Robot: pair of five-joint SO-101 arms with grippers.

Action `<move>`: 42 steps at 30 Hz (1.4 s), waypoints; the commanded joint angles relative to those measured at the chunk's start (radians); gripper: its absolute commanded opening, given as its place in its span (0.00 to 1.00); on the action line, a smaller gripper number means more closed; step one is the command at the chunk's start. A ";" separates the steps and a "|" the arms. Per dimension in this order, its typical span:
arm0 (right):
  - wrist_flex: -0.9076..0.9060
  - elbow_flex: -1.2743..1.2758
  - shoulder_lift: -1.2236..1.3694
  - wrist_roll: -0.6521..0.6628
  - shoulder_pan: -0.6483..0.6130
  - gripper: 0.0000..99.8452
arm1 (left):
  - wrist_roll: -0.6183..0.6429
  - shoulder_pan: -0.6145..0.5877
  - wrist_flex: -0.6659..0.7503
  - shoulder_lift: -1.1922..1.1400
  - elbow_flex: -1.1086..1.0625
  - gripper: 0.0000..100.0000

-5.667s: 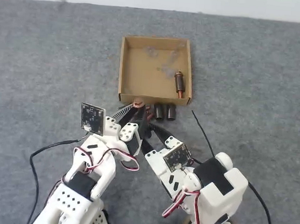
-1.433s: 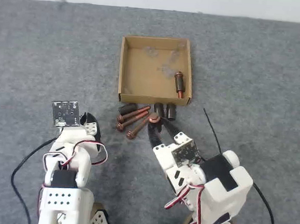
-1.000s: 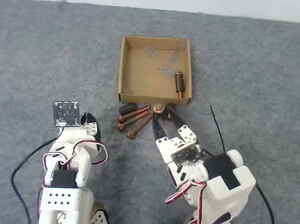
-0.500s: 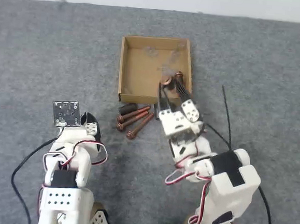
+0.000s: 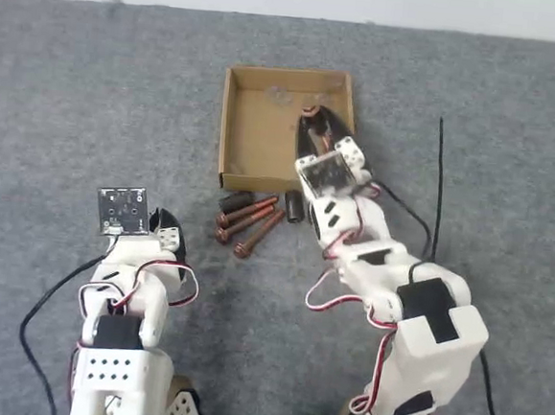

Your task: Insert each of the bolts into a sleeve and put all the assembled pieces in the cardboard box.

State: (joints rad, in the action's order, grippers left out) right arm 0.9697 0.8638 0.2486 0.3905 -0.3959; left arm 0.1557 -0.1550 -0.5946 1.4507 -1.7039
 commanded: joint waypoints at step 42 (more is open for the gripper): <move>-1.673 -1.114 0.255 -0.324 0.016 0.01 | -0.009 0.002 -0.003 0.028 0.012 0.01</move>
State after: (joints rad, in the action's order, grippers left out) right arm -0.6767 -0.1335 0.5201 0.0760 -0.3943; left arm 0.1557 -0.1550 -0.5946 1.4507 -1.7039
